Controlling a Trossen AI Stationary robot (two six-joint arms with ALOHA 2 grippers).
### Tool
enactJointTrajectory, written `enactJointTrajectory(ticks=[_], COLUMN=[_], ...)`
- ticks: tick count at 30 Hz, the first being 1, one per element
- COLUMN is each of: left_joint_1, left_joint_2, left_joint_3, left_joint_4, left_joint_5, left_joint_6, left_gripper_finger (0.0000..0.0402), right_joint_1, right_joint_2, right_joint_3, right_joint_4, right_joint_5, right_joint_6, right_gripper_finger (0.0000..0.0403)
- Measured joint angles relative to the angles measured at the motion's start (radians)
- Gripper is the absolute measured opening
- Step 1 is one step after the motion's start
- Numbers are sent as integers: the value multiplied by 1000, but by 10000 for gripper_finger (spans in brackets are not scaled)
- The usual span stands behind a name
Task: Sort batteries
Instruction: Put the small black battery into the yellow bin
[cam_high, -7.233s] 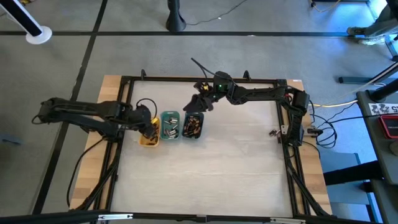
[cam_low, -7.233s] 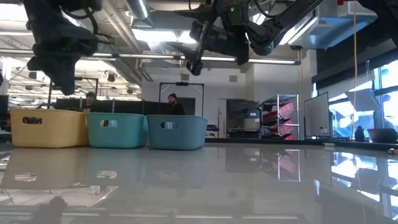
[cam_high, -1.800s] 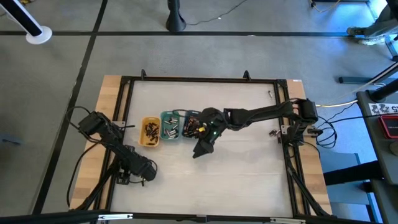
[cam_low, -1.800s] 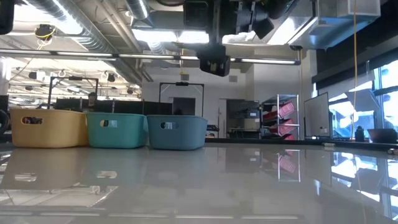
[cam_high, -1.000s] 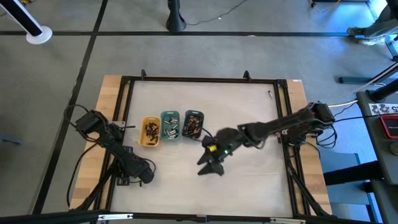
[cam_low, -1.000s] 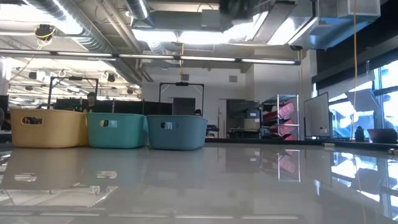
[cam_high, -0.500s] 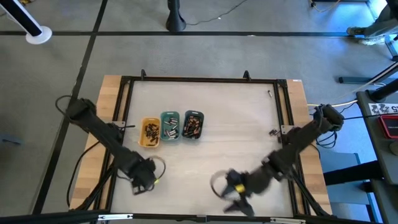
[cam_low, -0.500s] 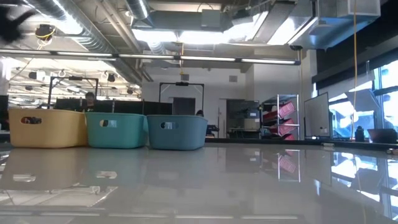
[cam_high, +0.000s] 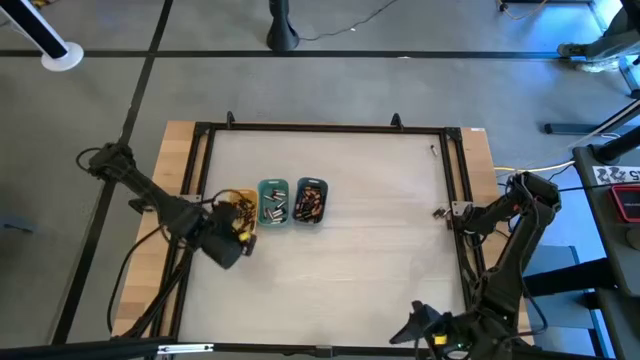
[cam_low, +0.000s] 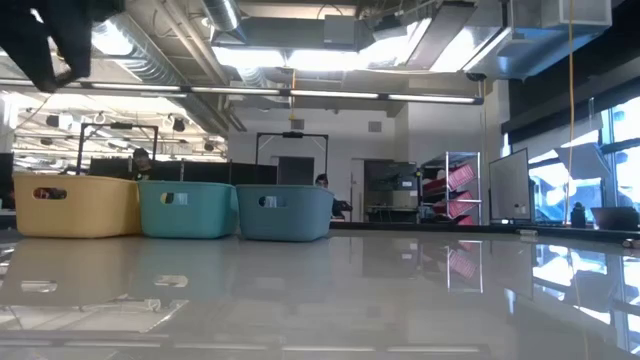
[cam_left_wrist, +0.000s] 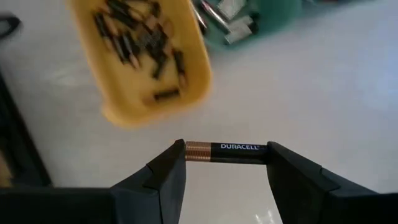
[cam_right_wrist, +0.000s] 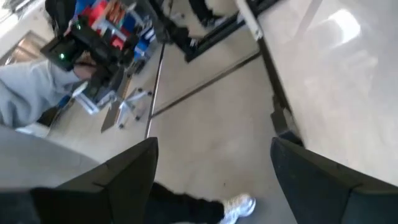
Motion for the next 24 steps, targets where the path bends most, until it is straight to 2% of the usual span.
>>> enactJointTrajectory(ticks=[4,9,14,18,24], left_joint_1=[142,356,542,664,774], left_joint_2=[-1,-1,-2,-1,-3], left_joint_3=[-9,-85,-187,-272,-299], left_joint_4=[-29,-18,90,204,224], left_joint_5=[42,120,175,280,295], left_joint_6=[156,415,704,913,1092], left_gripper_finger=[185,187,189,206,255], right_joint_1=[-4,-81,-221,-345,-549], right_joint_2=[-1,-51,-171,-268,-391], right_joint_3=[0,0,0,0,0], right_joint_4=[-10,-92,-252,-363,-467], right_joint_5=[69,102,97,85,7], right_joint_6=[-7,-24,-56,-89,-140], right_gripper_finger=[312,312,312,312,312])
